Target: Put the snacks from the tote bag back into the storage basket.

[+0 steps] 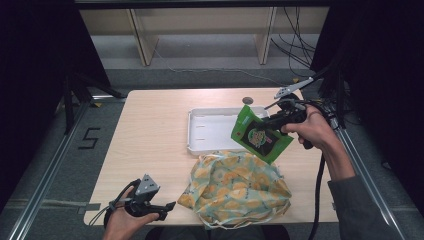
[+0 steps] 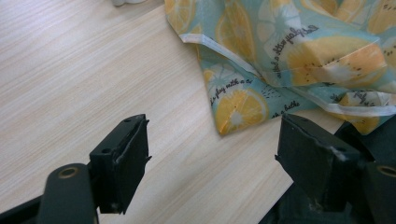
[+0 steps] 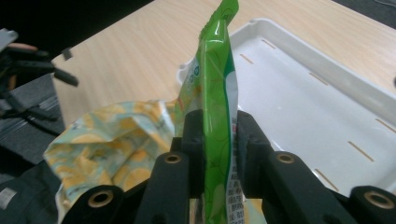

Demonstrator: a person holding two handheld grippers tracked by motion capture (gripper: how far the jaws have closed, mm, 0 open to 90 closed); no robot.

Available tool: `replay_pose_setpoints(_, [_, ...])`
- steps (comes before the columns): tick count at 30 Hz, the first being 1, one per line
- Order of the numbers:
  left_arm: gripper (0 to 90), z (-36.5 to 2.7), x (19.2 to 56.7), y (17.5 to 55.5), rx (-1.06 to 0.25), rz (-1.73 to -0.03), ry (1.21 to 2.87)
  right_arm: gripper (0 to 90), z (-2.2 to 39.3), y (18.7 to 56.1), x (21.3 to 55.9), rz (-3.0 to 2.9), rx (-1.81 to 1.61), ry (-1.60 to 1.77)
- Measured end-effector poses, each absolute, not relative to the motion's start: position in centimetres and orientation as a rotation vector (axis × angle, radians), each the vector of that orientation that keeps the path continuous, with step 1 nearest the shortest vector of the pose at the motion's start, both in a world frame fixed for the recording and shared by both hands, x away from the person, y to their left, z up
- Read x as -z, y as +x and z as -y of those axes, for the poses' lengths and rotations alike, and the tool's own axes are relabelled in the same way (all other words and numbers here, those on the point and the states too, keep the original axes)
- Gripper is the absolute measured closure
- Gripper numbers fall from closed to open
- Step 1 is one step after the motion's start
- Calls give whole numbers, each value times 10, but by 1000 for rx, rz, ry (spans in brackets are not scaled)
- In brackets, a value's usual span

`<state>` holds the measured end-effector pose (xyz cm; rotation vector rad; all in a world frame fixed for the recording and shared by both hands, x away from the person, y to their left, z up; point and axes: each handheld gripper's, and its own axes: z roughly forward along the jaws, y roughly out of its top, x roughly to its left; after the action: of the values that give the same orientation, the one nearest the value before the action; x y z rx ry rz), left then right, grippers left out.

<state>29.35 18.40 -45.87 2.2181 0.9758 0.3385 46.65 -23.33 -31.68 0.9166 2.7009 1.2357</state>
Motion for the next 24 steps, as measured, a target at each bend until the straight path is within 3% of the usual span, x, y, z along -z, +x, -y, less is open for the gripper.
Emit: replay_pose_setpoints(24, [244,-184,461,292,-324,-981,2202,769,226,534,340,-2566,-1111,1251])
